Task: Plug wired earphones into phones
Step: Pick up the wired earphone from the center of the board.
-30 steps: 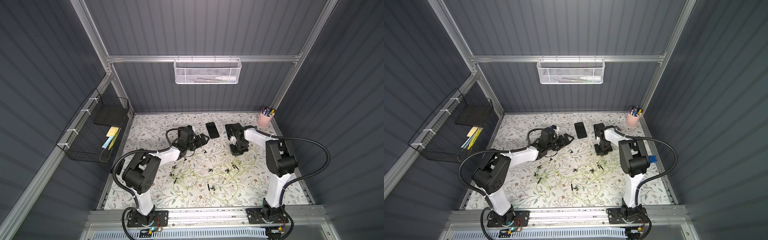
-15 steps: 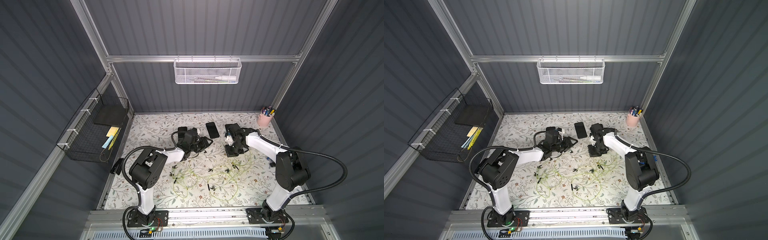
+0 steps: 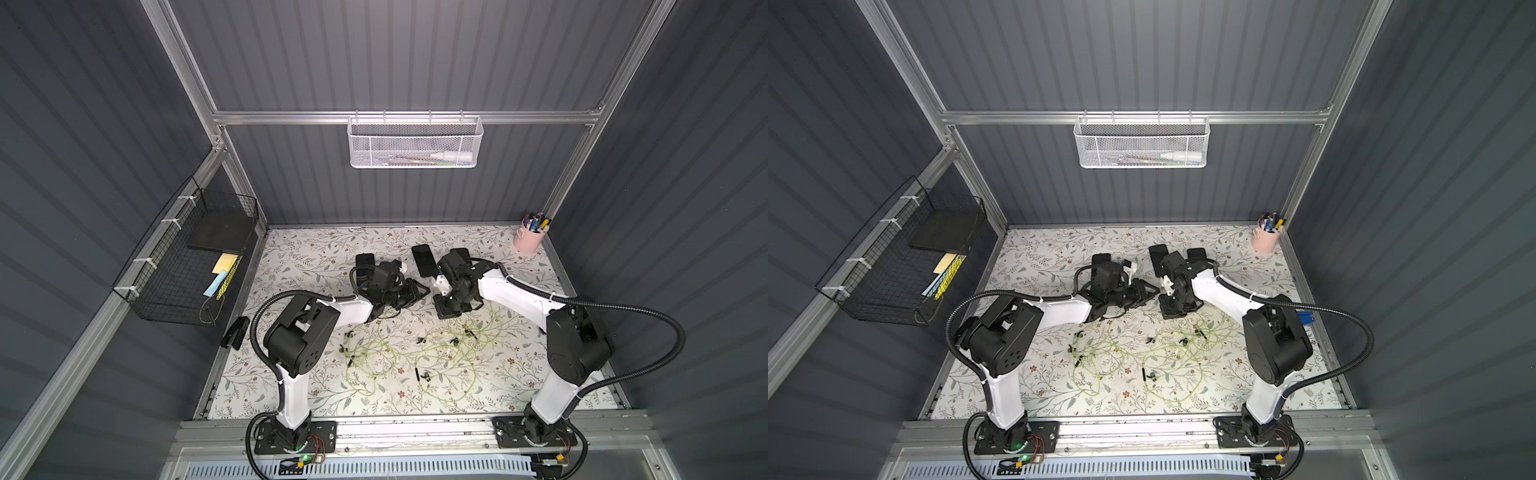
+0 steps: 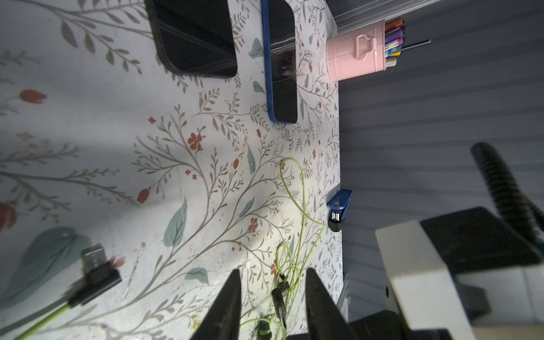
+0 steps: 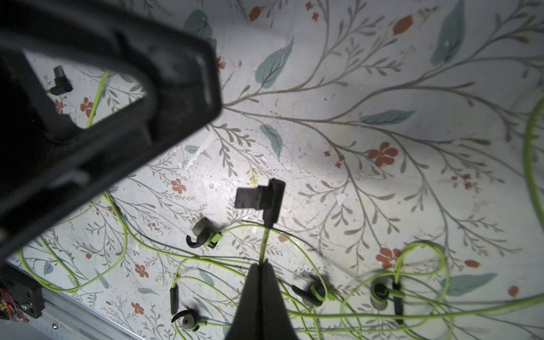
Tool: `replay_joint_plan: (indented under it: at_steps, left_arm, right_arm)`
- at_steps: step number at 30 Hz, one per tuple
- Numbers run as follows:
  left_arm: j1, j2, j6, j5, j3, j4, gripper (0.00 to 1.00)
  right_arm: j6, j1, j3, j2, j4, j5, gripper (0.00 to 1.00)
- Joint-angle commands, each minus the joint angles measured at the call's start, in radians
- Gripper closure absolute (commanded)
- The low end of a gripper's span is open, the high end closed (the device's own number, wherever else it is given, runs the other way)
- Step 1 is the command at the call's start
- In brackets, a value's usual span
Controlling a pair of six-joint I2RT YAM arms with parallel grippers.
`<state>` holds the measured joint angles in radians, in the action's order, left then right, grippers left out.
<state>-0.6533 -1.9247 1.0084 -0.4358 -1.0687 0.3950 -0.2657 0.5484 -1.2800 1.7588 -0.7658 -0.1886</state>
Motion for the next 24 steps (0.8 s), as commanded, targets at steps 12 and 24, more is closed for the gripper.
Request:
replay_joint_plan:
  at_steps: [12,24]
  left_arm:
    - [-0.012,-0.03,-0.053,-0.065,-0.025,-0.066,0.74]
    - [-0.02,-0.043,-0.05,-0.084,-0.031,-0.061,0.78]
  right_arm:
    - [-0.02,0.03,-0.048,0.038,0.011,0.023,1.0]
    - [-0.017,0.039,-0.057,0.056,0.015,0.029,1.0]
